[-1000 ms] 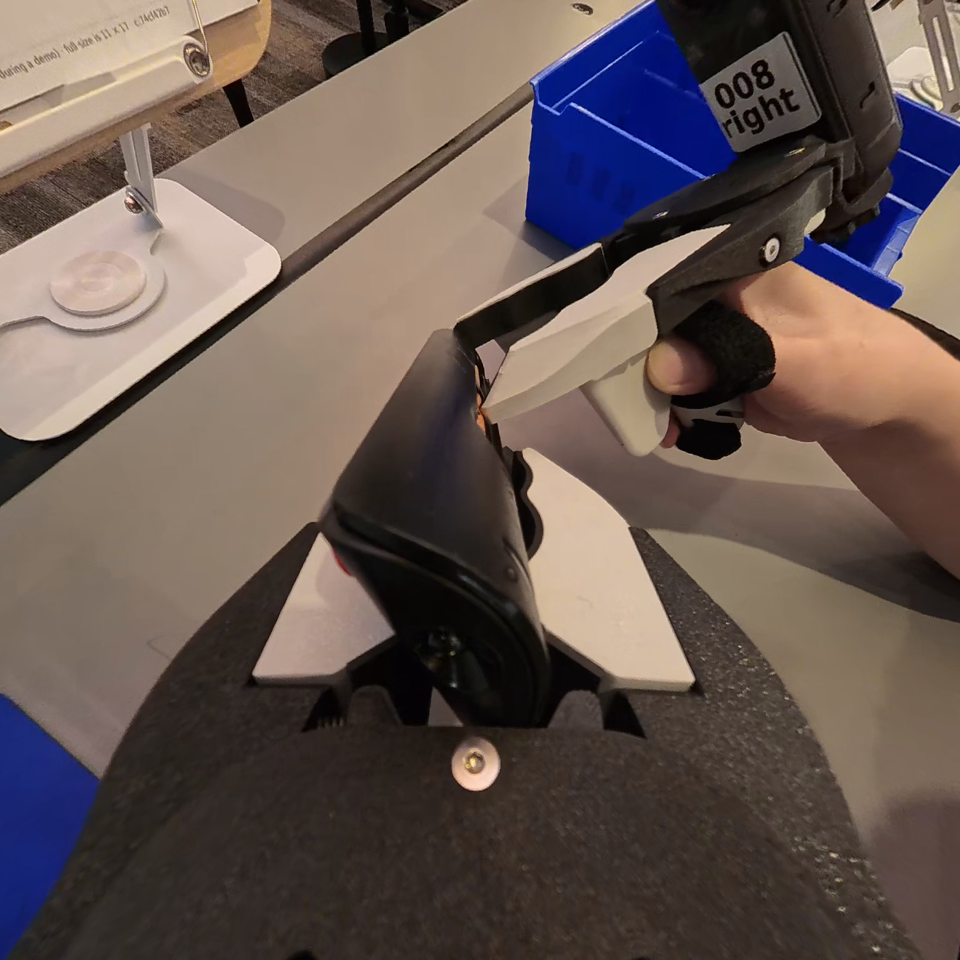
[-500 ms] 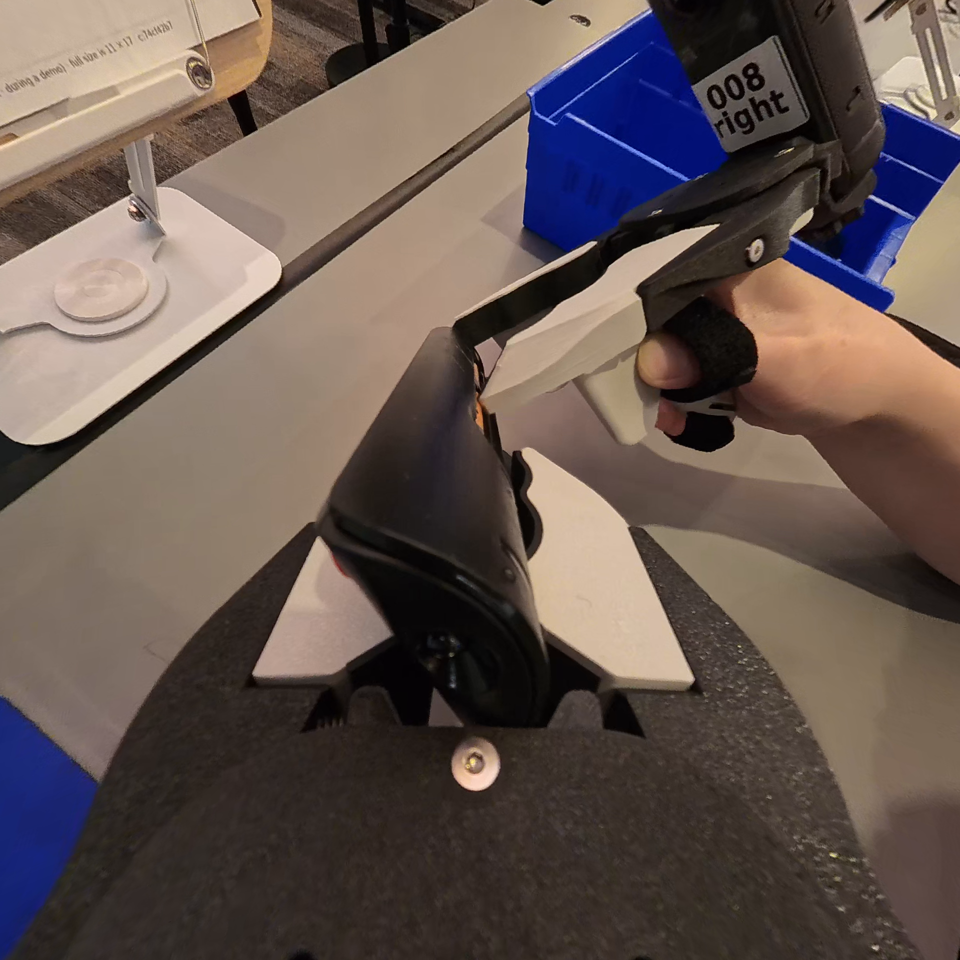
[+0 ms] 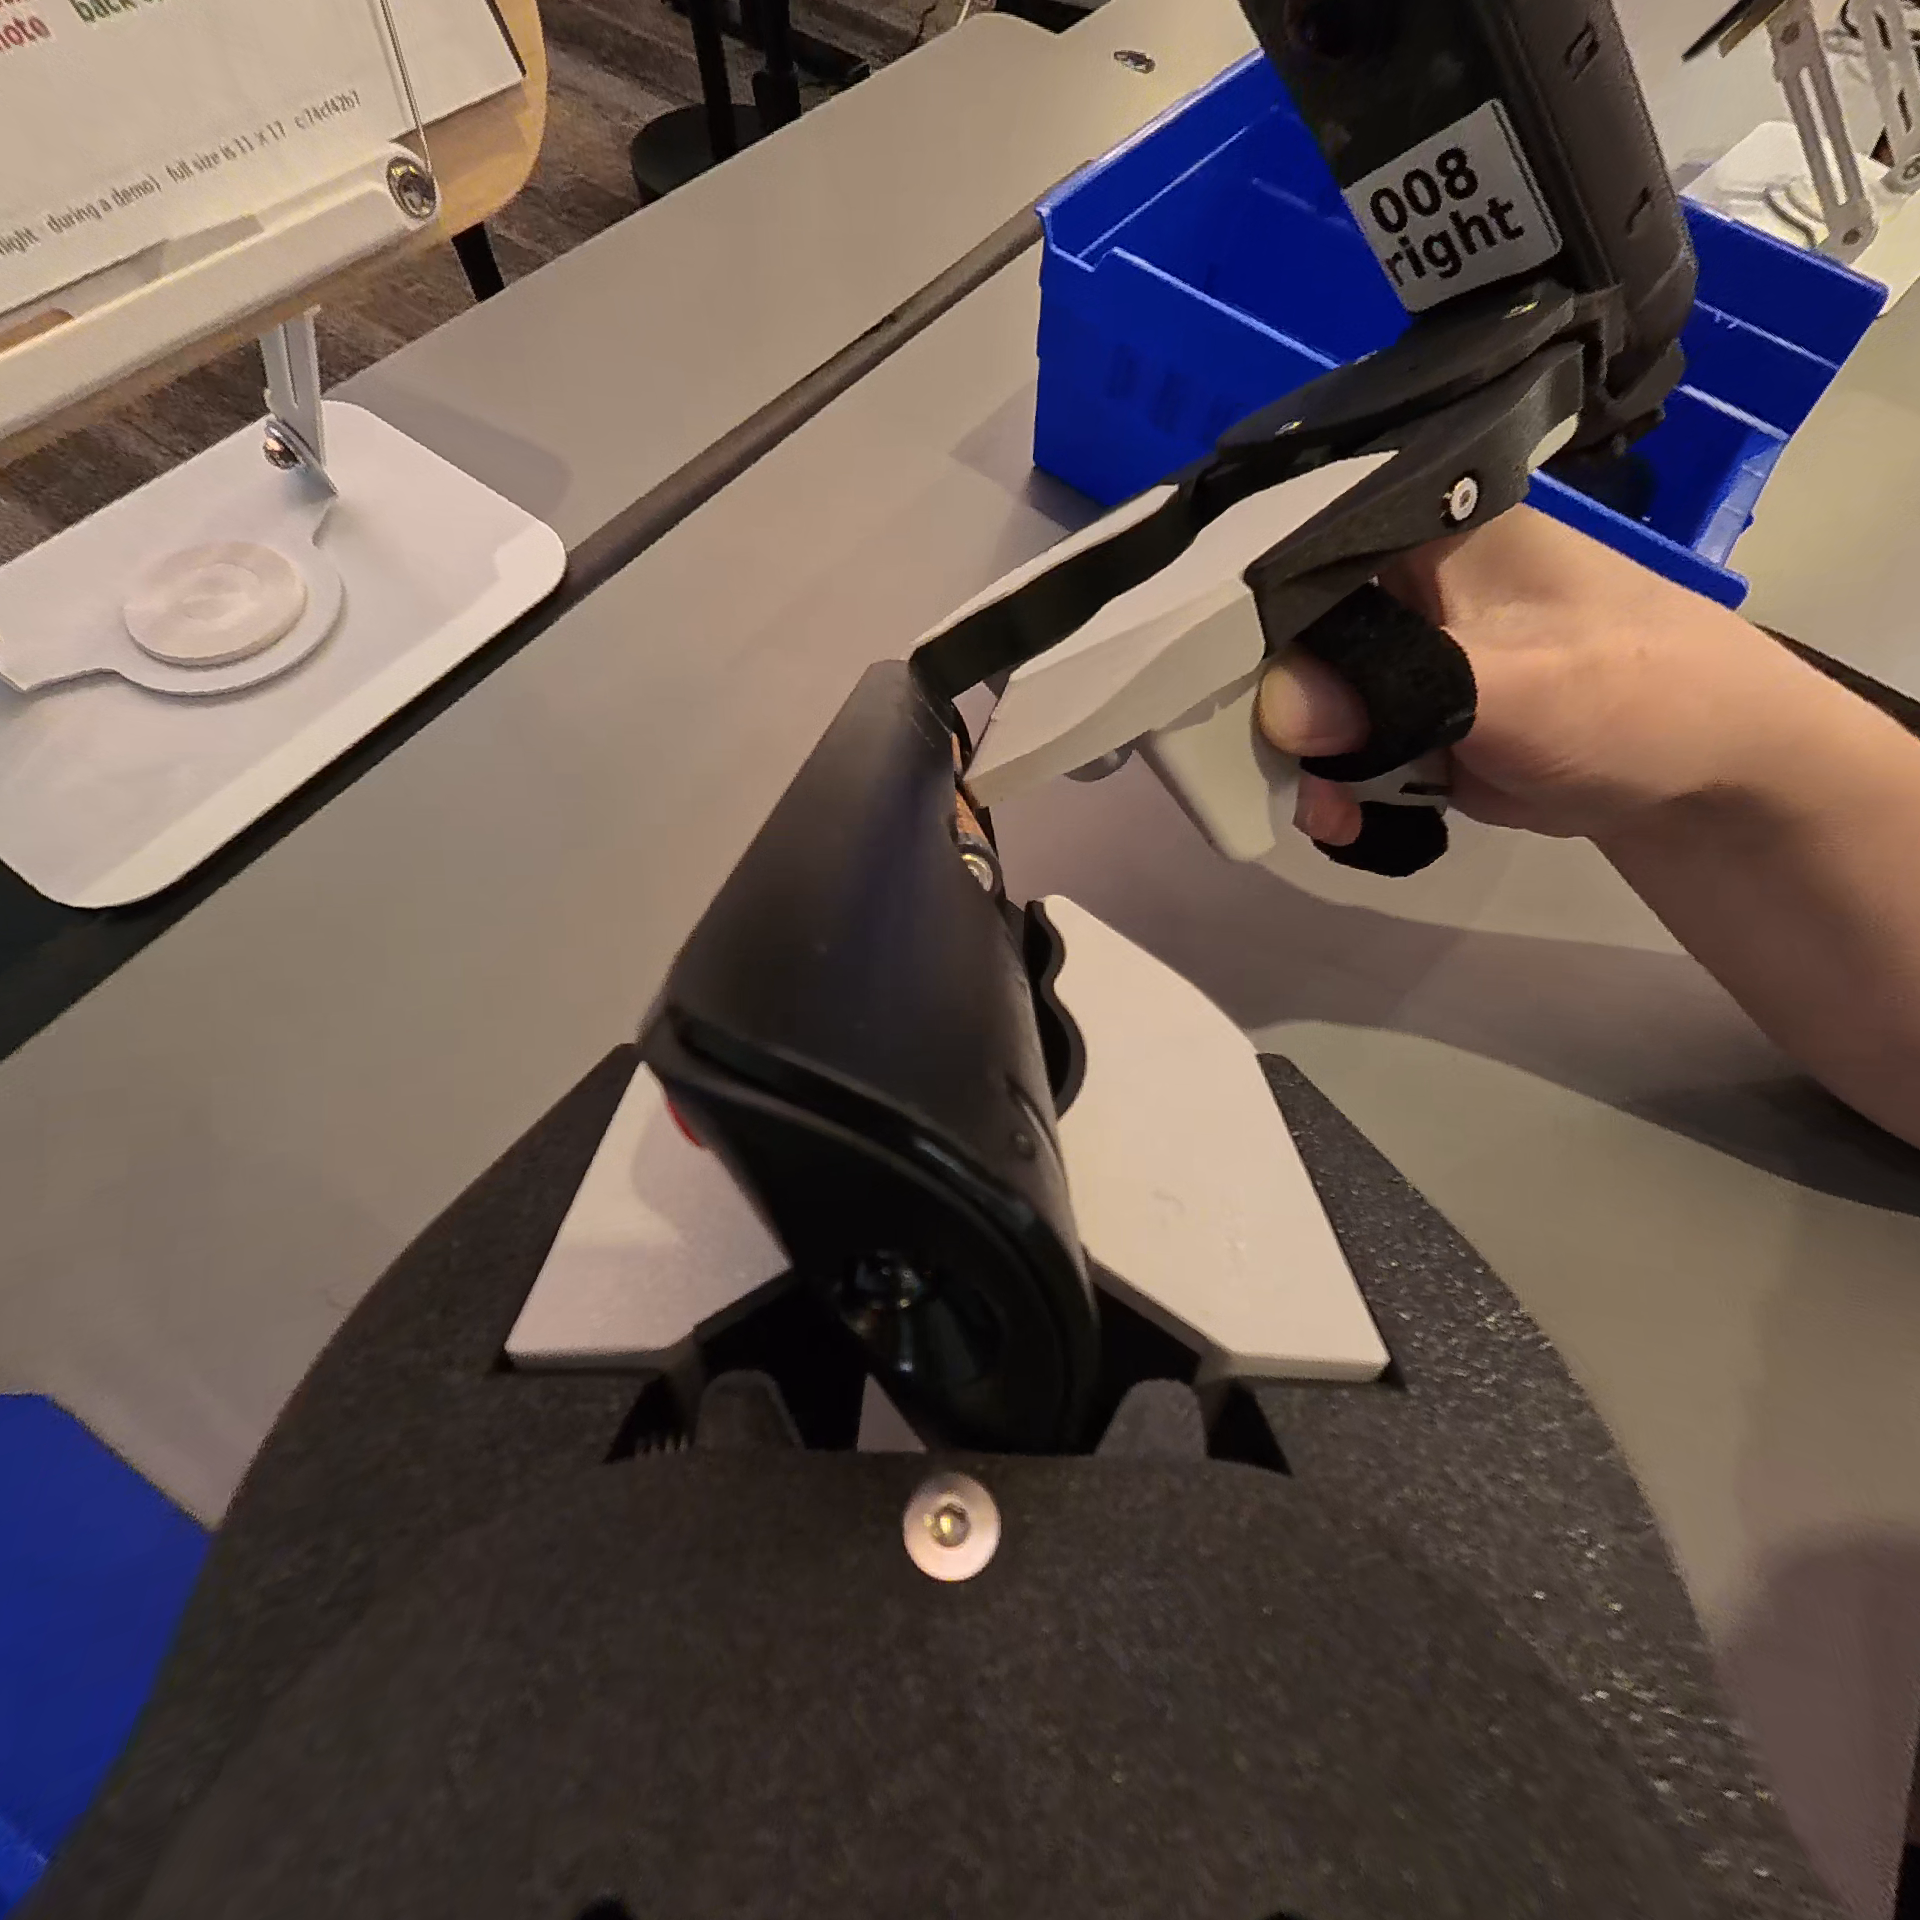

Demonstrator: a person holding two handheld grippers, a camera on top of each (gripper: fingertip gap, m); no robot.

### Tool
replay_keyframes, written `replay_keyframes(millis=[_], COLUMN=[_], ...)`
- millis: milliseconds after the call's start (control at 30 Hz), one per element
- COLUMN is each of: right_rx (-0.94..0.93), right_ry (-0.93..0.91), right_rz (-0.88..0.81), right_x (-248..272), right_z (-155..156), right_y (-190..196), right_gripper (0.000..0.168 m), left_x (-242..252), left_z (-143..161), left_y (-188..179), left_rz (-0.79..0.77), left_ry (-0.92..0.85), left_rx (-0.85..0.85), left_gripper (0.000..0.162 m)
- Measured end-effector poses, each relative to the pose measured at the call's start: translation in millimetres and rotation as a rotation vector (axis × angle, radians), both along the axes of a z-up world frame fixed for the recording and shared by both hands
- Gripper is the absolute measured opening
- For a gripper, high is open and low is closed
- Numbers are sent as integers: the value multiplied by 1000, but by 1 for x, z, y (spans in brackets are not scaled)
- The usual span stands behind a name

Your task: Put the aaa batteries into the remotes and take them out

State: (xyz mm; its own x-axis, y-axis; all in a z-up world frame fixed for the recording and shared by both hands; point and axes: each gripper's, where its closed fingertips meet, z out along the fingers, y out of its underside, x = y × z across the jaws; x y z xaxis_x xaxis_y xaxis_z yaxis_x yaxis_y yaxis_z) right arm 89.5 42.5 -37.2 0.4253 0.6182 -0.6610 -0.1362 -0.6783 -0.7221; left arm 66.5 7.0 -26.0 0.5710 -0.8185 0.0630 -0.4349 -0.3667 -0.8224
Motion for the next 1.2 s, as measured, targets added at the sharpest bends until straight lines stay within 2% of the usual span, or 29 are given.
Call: replay_keyframes(millis=[33, 133, 300, 367, 567, 900, 1200], right_rx=[2, -23, 4, 20, 15, -19, -125], right_ry=[36, 154, -19, -39, 2, -20, -35], right_rz=[16, 17, -28, -40, -50, -37, 3], right_x=[-2, -6, -20, -20, -14, -12, -4], right_z=[5, 20, 5, 4, 8, 3, -16], right_y=[-2, -4, -6, -5, -2, -3, -2], right_gripper=[71, 102, 135, 135, 116, 117, 116], left_x=[-1, -2, 3, 3, 2, 4, 10], left_z=[1, 3, -9, -8, -4, -9, -27], left_y=[1, 3, 4, 4, 3, 2, 4], left_rz=[4, 22, 37, 40, 40, 37, 31], left_ry=[-2, -19, 76, 82, 67, 82, 10], left_rx=[7, 6, 50, 64, 61, 55, -68], left_gripper=[27, 26, 27, 27, 27, 26, 27])
